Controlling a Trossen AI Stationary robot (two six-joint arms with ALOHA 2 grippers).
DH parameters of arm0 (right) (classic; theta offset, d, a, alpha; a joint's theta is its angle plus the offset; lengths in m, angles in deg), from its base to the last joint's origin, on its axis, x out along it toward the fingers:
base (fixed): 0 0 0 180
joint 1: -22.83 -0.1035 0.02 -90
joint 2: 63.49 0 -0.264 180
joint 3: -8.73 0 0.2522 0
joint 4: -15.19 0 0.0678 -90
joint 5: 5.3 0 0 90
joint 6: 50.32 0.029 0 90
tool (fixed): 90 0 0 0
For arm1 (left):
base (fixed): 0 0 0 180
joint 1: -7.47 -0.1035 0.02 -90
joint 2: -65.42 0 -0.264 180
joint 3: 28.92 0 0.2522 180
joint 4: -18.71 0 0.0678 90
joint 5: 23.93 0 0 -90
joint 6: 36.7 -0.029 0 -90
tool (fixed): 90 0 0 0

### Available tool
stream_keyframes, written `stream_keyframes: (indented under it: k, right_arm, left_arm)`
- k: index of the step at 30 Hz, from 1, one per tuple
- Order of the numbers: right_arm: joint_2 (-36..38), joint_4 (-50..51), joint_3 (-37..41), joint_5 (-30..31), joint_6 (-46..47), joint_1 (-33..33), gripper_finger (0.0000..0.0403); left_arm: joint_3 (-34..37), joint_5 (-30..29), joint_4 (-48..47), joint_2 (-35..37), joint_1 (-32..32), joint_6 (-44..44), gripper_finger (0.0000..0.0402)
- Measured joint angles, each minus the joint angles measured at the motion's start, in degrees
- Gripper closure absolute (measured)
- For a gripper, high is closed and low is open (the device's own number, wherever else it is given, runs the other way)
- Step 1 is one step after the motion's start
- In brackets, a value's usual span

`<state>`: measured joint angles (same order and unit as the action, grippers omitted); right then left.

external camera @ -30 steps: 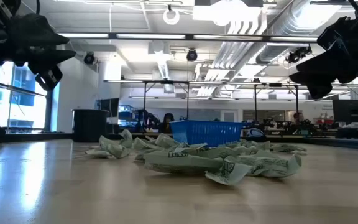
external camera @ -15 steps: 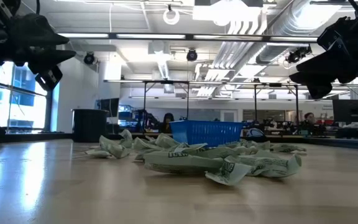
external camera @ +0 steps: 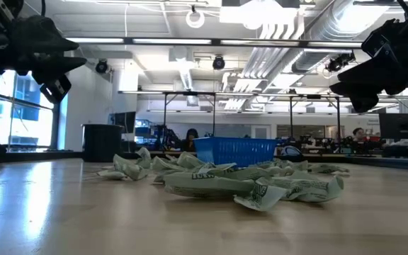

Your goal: Pick and place Stevia / Truvia into bins

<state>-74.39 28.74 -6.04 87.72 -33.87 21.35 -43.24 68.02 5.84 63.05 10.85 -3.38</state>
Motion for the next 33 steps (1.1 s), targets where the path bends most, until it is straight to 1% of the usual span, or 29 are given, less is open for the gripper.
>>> stream_keyframes:
  k: [7,14,18,20,24,27,30,33]
  right_arm:
    - [0.0,-0.02,-0.02,-0.02,0.0,0.01,0.024]
    - [0.0,0.0,-0.02,-0.01,0.0,0.0,0.0246]
    - [0.0,-0.01,-0.01,0.0,0.0,0.0,0.0246]
    - [0.0,0.0,0.0,-0.01,0.0,0.0,0.0244]
    - [0.0,-0.02,-0.02,-0.01,0.0,0.0,0.024]
    - [0.0,0.0,0.0,-0.02,0.0,-0.01,0.0241]
    - [0.0,-0.02,-0.01,0.01,0.0,-0.02,0.0244]
    - [0.0,-0.02,-0.01,-0.01,0.0,-0.01,0.0246]
  left_arm:
    - [-0.01,0.01,0.0,-0.01,0.01,0.0,0.0245]
    - [0.0,0.0,0.02,0.0,0.02,0.0,0.0245]
    - [-0.01,-5.43,0.89,-0.01,0.0,1.37,0.0245]
    - [-0.02,-5.83,2.11,-0.04,0.0,6.67,0.0245]
    - [-0.41,-3.59,2.35,-0.03,0.0,24.83,0.0245]
    - [-0.66,-4.37,2.55,-0.02,0.0,36.03,0.0245]
    - [-0.7,-7.96,2.64,0.0,0.02,44.15,0.0245]
    - [-0.72,-15.38,2.45,-0.02,0.02,47.04,0.0245]
